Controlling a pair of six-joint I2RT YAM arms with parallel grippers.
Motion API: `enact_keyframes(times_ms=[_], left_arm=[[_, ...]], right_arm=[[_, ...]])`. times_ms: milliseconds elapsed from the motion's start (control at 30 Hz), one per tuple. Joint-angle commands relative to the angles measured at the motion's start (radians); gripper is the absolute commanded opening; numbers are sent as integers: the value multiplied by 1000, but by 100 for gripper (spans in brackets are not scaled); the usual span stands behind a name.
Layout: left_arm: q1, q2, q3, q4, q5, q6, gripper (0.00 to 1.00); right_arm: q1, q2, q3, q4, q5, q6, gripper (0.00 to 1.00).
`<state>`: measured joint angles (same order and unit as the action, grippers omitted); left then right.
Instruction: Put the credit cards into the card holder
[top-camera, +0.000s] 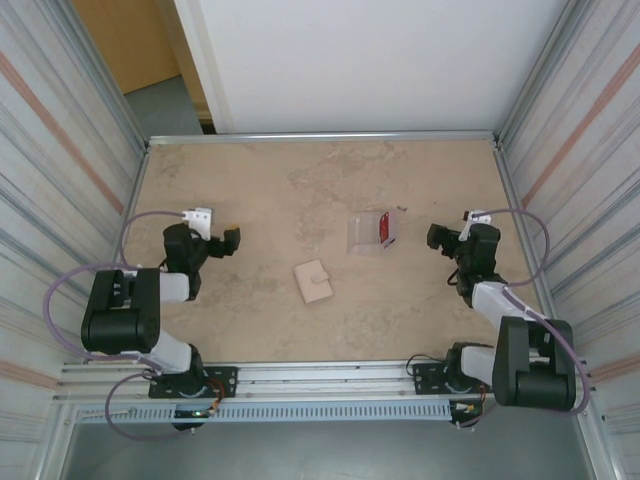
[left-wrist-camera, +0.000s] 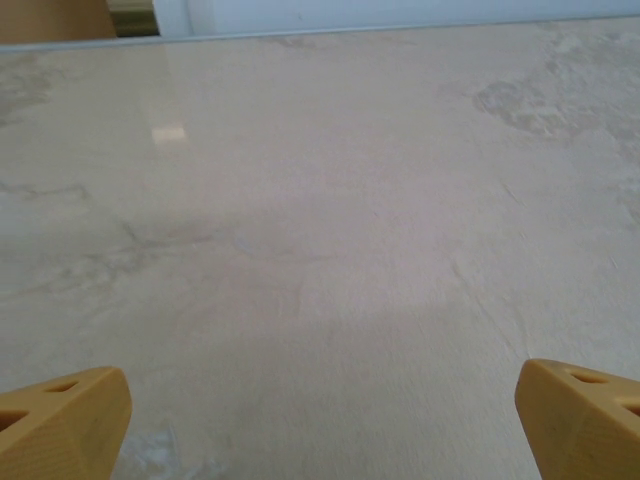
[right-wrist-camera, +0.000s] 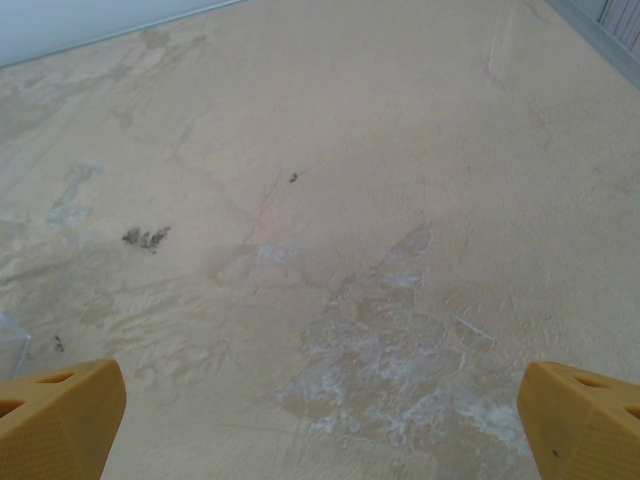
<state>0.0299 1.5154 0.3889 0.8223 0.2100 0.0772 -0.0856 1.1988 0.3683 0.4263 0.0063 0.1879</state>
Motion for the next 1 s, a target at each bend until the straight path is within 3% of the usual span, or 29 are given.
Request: enact_keyframes(times_ms=[0,100,333,433,500,600,867,967], left_arm=[[-20,-4,23,-30,-70,-5,99],[-57,-4,22,-30,-161,10,99],[-58,-2,21,-26,-163,11,99],[-57,-2,20,-26,-162,11,99],[-57,-3,21,-27,-162,11,99],[-57,-4,20,-25,-162,11,99],[-58,-4,18,-22,-164,11,99],[-58,-3,19,-24,-164,10,99]], right_arm=[[-7,34,-20,150,8,-38,99],[-9,94,-29,241,-4,-37,99],[-6,251,-9,385,-30,-51,99],[5,348,-40,545,-19,-61,99],[8,323,-4,424,-12,-58,99],[30,337,32,377,-1,-81,99],[32,338,23,396,-1,-86,99],[57,326,-28,479,12,-113,99]])
